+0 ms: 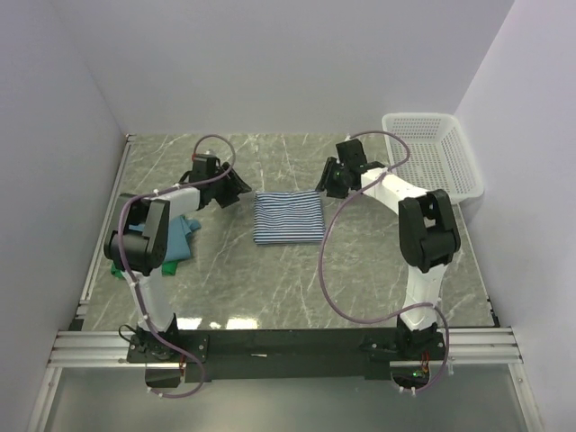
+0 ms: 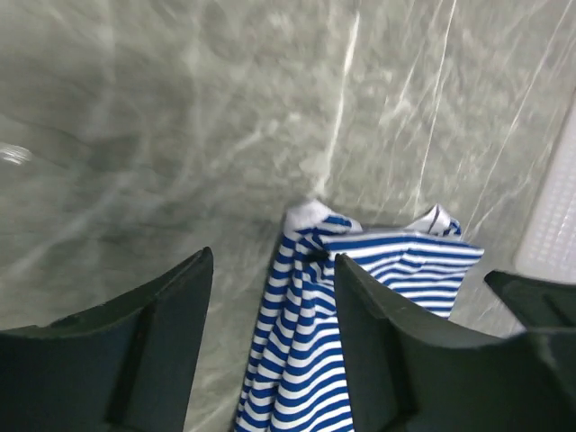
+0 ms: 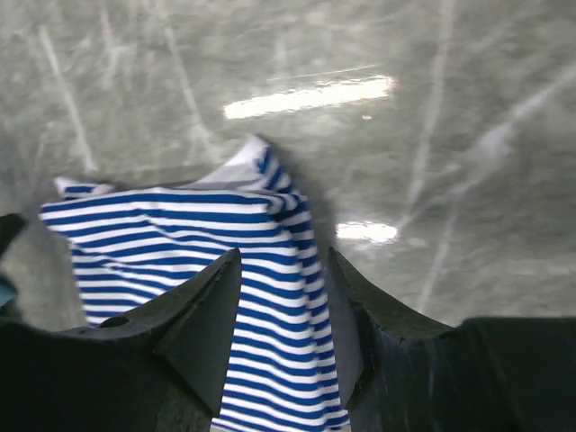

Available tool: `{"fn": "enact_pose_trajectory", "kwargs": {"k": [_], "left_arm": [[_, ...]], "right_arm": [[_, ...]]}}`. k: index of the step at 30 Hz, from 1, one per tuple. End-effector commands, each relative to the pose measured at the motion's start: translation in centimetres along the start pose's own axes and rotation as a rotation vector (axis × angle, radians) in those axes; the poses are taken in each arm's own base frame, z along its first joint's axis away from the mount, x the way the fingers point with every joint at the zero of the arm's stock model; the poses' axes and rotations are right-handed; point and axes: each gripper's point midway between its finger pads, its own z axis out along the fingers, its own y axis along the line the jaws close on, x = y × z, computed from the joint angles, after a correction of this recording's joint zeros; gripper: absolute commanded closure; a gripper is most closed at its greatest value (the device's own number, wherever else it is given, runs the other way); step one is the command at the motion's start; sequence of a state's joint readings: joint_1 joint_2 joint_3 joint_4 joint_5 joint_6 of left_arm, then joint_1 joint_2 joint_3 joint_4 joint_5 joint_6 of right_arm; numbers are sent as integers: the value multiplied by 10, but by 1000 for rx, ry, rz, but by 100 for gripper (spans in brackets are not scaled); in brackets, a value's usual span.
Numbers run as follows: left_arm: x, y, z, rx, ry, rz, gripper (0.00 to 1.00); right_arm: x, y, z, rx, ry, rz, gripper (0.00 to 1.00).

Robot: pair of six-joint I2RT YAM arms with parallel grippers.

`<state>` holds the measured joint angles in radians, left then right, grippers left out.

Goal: Fold and stack the tank tops

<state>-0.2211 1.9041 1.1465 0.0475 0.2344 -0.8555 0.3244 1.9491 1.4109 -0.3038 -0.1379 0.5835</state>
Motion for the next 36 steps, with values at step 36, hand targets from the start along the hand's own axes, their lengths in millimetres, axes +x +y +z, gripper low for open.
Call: {"fn": "enact_pose_trajectory", "kwargs": {"k": [36], "left_arm": [[136,63,-25,-223,110,100,34]], "right_arm": [[93,-42,13,193,97,-158,54]]}}
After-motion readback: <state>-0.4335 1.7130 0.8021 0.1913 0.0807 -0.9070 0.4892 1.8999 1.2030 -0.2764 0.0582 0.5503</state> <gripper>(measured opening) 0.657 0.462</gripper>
